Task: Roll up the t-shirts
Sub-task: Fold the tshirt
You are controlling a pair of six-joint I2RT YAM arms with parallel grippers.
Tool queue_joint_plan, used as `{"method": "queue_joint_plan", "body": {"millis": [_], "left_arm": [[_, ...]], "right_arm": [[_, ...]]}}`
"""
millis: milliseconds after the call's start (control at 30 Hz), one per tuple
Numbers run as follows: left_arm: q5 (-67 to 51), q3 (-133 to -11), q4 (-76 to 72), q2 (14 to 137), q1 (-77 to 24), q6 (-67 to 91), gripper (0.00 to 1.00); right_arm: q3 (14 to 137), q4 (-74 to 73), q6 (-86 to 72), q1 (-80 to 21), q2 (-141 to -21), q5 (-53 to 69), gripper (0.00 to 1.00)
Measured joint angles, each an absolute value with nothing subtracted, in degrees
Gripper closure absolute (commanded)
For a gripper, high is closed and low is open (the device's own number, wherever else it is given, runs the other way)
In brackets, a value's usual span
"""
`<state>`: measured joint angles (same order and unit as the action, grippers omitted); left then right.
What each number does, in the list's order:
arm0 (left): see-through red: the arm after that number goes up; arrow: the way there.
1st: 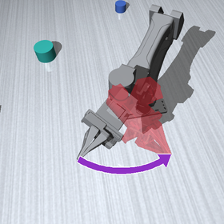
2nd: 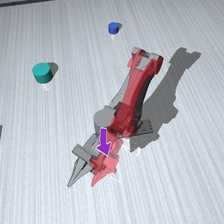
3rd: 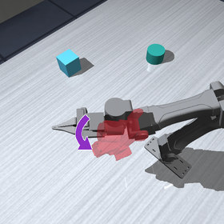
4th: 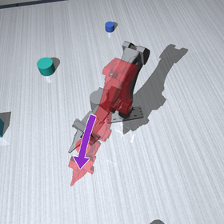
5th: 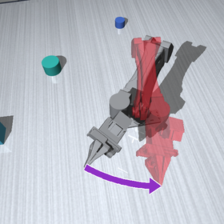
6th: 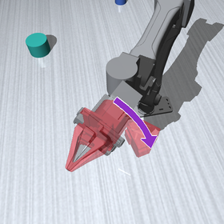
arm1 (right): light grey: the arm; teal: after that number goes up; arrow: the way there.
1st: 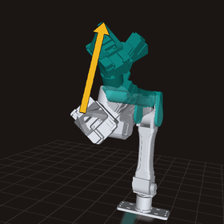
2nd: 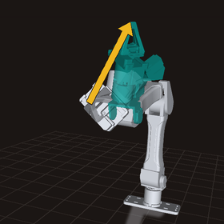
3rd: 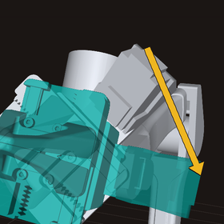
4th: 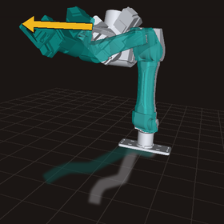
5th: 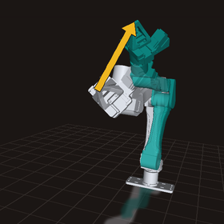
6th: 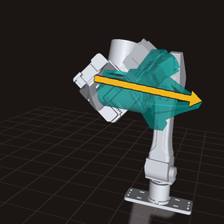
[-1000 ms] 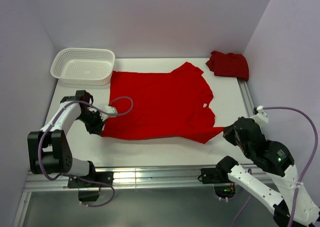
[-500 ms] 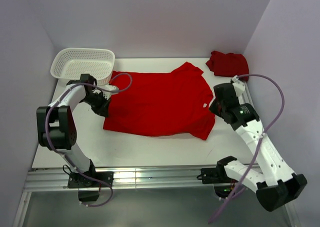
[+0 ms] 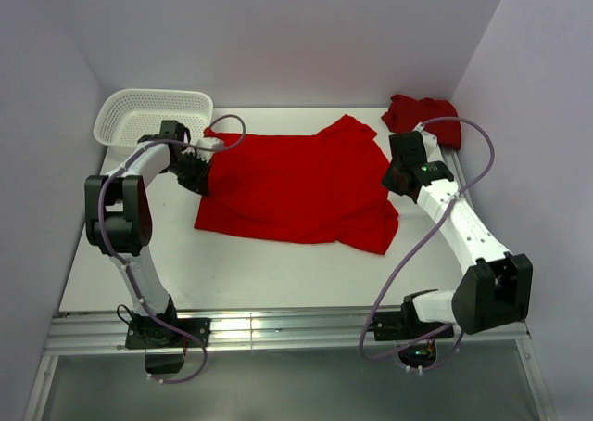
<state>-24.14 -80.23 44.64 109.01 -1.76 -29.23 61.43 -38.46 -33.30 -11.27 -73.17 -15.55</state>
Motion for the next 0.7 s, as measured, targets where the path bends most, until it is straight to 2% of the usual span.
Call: {"method": "queue_joint_plan", "body": {"millis": [333, 700], "left_arm": [[-20.49, -84.31, 42.92, 111.61, -1.83, -24.18, 1.0], [-16.86, -85.01, 42.28, 113.84, -1.87, -22.17, 1.0]], "right_arm": [[67.53, -35.42, -30.83, -7.55, -80.66, -14.04, 1.0], [68.07, -33.04, -29.89, -4.54, -85.1, -12.25, 1.0]]}}
